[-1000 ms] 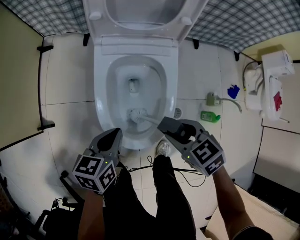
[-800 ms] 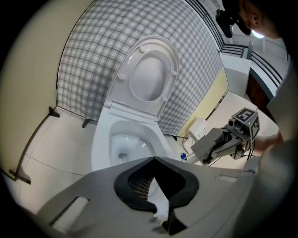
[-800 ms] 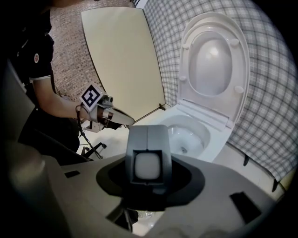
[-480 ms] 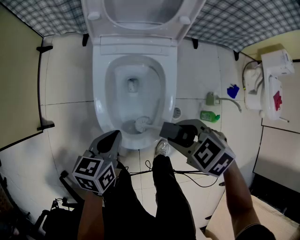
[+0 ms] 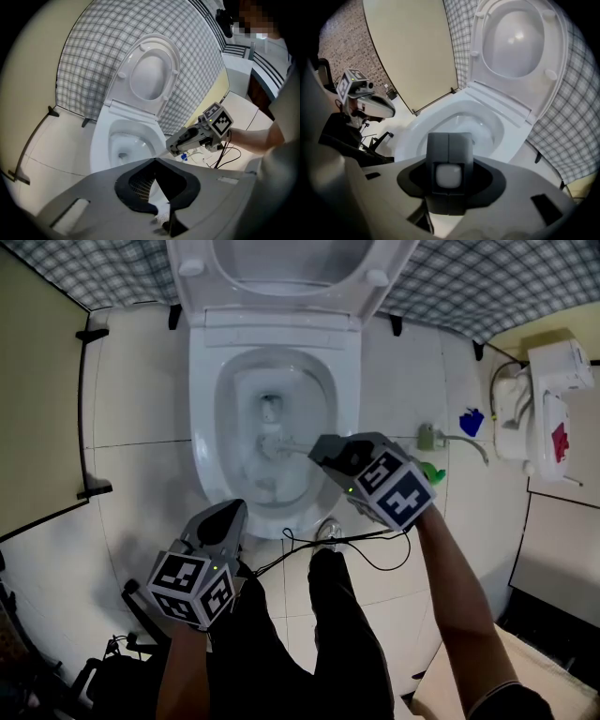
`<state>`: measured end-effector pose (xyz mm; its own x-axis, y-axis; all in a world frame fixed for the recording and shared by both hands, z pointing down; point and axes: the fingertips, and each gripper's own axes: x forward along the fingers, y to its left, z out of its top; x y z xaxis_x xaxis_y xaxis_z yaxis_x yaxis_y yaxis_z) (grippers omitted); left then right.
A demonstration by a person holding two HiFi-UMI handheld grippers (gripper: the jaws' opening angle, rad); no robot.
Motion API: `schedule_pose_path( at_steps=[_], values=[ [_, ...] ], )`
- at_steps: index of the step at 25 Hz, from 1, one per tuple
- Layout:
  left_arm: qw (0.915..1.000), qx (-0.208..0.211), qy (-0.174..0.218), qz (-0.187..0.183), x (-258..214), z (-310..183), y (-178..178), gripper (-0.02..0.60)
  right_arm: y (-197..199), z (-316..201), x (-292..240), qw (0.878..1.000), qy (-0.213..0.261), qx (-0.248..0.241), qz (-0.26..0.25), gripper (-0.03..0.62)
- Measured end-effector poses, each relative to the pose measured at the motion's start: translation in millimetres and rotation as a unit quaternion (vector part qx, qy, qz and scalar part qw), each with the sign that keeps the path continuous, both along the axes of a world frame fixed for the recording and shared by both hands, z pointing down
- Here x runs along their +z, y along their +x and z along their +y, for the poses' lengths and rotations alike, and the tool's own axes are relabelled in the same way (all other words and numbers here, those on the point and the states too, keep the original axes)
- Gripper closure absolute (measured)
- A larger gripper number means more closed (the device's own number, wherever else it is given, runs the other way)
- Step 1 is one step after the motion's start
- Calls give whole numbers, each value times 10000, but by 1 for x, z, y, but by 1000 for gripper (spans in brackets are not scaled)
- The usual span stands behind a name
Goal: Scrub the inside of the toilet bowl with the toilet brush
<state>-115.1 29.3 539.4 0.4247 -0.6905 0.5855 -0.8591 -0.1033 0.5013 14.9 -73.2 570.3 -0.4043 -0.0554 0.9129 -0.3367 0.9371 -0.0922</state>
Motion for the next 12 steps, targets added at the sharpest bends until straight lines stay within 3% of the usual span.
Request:
schedule_pose_path(
  at_steps=[3,6,12],
  values=[
    [10000,1,8,9,1,0,1,574,-6,-13,10,9997,137,217,23,402],
    [10000,-4,-29,30,2,5,1,574,-8,-17,-2,9961,277,739,-385,404],
    [10000,-20,-34,67,2,4,1,574,-21,-44,-37,9756,943,1589,-1185,404]
  ],
)
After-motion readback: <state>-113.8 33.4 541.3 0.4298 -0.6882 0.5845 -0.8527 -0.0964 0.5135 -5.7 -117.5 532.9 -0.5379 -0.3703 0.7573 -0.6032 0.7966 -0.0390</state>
